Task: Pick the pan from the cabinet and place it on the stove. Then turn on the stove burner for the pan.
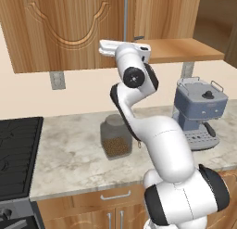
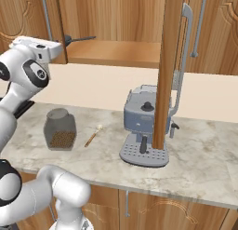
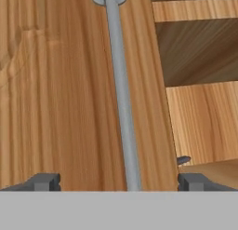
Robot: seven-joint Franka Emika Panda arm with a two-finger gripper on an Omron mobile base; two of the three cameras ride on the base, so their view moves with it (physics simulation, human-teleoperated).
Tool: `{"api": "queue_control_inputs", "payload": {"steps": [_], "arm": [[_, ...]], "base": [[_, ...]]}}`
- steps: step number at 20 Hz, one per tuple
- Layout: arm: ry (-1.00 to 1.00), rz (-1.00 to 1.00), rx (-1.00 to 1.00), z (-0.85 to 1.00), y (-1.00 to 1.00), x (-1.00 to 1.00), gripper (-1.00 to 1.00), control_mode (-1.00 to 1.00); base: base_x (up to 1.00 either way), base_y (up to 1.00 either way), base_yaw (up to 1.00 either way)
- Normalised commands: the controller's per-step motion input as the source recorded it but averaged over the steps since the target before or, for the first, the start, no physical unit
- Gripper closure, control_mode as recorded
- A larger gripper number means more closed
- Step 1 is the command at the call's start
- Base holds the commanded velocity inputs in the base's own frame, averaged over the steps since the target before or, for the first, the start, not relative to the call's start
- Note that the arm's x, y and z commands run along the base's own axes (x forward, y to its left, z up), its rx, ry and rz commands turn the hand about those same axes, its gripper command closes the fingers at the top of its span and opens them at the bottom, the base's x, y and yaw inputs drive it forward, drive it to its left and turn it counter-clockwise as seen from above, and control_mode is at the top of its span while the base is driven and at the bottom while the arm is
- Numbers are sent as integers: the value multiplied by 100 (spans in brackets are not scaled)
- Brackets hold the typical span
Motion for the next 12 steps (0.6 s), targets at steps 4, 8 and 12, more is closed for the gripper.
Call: {"api": "queue_control_inputs", "payload": {"steps": [4, 8, 12], "arm": [[0, 0, 0, 0, 0, 42, -100, -100], [0, 0, 0, 0, 0, 50, -100, -100], [0, 2, 0, 0, 0, 52, -100, -100]], "base": [[0, 0, 0], [0, 0, 0], [0, 0, 0]]}}
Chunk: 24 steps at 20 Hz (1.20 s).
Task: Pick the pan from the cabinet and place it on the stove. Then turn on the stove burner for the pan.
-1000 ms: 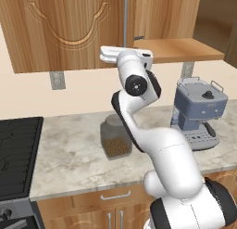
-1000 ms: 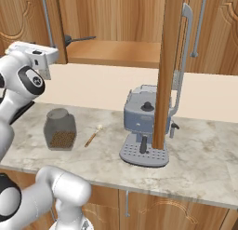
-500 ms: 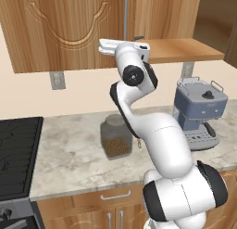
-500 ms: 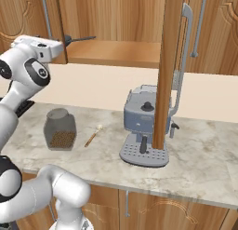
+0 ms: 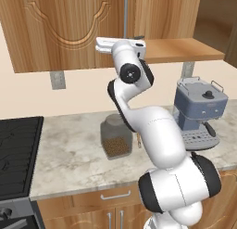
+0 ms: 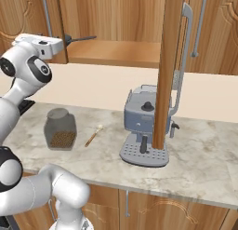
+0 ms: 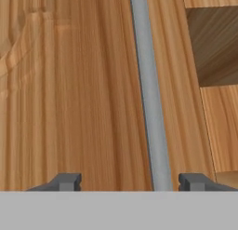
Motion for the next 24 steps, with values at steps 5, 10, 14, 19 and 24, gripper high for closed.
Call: {"api": "queue_control_inputs", "payload": {"steps": [5, 10, 14, 19, 24], "arm": [[0, 3, 0, -1, 1, 53, 100, -100], [4, 3, -1, -4, 1, 38, 100, -100], [5, 0, -1, -11, -7, 1, 100, -100], [2, 0, 0, -6, -28, 2, 100, -100], [0, 0, 0, -8, -17, 1, 100, -100]], "base": [[0, 0, 0], [0, 0, 0], [0, 0, 0], [0, 0, 0], [0, 0, 0]]}}
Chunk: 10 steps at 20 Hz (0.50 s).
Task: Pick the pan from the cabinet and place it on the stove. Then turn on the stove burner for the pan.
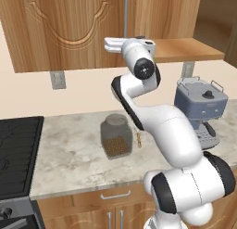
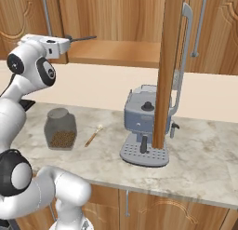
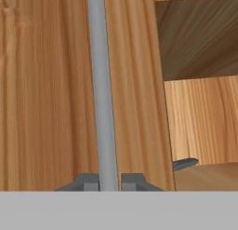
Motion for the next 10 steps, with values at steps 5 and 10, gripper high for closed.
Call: {"api": "queue_control_inputs", "payload": {"steps": [5, 10], "arm": [[1, -3, -1, 0, 18, -31, 100, -100], [1, -4, 0, 0, 37, -55, 100, -100]], "base": [[0, 0, 0], [0, 0, 0]]}}
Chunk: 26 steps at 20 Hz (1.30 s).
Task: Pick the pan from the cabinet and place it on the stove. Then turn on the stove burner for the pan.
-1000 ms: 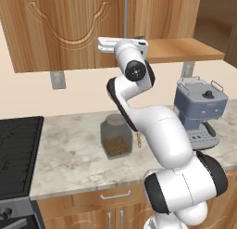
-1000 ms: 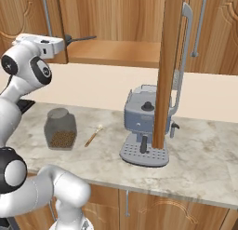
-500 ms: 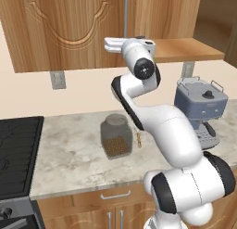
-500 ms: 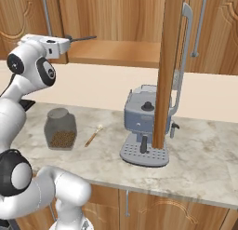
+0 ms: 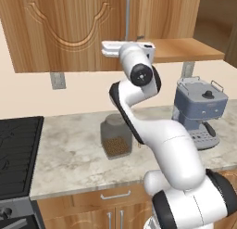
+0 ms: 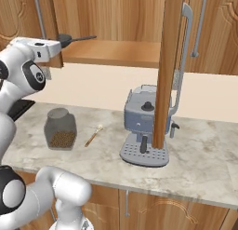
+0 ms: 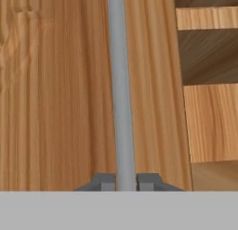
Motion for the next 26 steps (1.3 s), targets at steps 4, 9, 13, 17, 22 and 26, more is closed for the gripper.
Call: {"api": "queue_control_inputs", "payload": {"steps": [4, 9, 13, 17, 22, 26], "arm": [[1, -2, 0, 0, 47, -72, 100, -100], [1, 0, 0, 0, 47, -89, 100, -100], [3, 0, 0, 0, 55, -95, 100, -100], [5, 0, 0, 0, 50, -95, 100, -100], [5, 0, 0, 0, 51, -79, -100, -100], [0, -1, 6, 0, -30, -69, -100, -100]], "base": [[0, 0, 0], [0, 0, 0], [0, 0, 0], [0, 0, 0], [0, 0, 0], [0, 0, 0]]}}
